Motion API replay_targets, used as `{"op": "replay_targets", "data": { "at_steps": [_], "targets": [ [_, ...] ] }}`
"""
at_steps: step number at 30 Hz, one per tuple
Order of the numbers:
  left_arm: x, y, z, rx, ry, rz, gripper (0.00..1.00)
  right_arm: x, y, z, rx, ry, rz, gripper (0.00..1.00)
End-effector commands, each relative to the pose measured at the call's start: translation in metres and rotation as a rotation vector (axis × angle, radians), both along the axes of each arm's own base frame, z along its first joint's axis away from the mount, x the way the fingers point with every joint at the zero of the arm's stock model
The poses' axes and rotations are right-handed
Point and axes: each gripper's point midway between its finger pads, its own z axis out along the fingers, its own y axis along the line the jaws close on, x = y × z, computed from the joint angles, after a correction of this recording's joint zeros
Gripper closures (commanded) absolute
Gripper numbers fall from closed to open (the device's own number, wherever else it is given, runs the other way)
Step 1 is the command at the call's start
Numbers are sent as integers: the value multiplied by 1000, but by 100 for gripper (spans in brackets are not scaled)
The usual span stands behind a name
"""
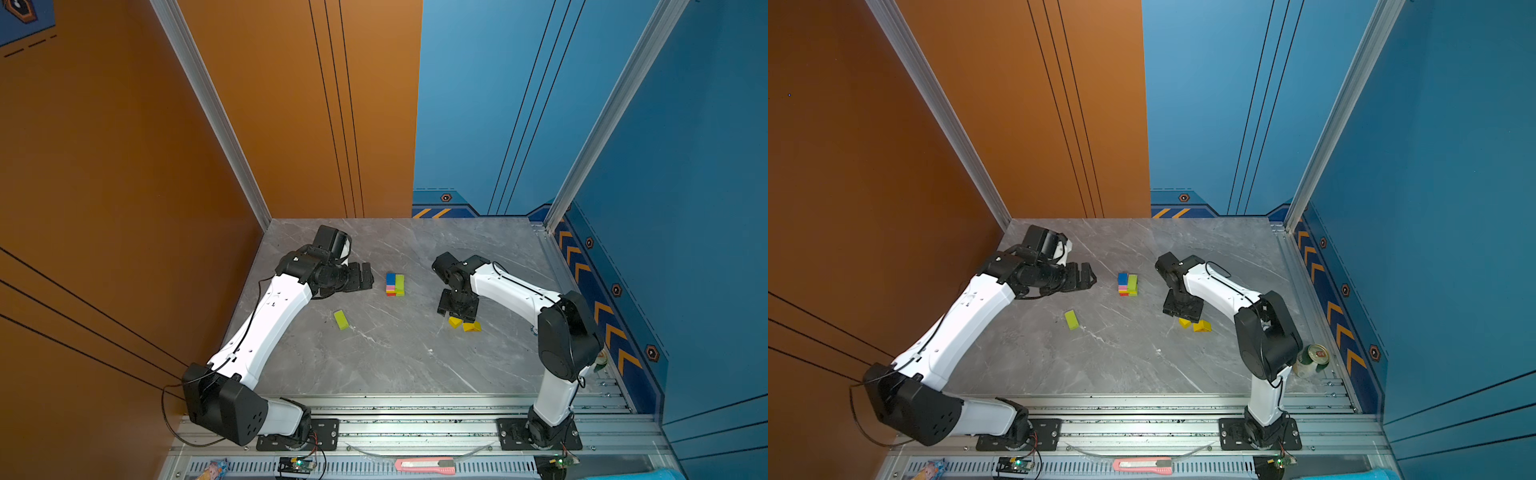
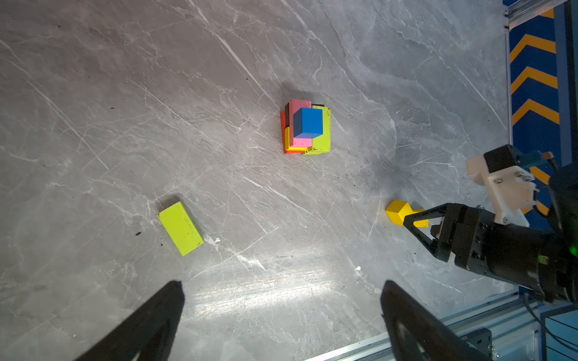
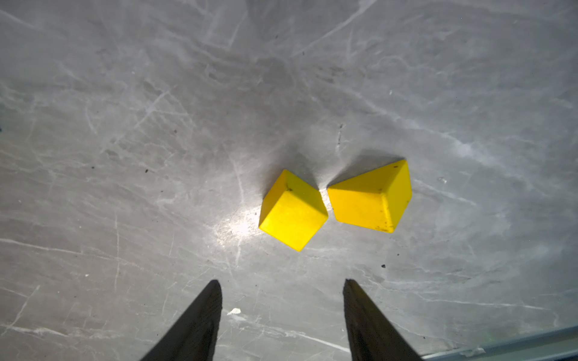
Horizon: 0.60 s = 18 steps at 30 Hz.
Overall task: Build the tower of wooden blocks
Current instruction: 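Lower the right gripper toward the yellow cube nearest the stack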
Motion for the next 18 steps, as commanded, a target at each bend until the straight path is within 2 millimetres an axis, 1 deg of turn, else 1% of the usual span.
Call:
{"op": "replay_targets", "data": {
  "at_steps": [1, 6, 9, 14, 18],
  "targets": [
    [0, 1, 13, -33, -18, 21, 0, 3, -5, -3, -31, 14, -50, 37],
    [-1, 3, 8, -23, -8, 28, 0, 6, -3, -14, -17, 26, -74, 40],
    [0, 5, 2, -12, 2, 30, 0, 7, -2, -18, -12, 31, -81, 42],
    [3, 4, 2, -11, 7, 31, 0, 7, -5, -21, -10, 35, -87, 43],
    [7, 2, 1, -14, 10, 30, 0, 7, -6, -26, 4, 44, -88, 47]
  ]
}}
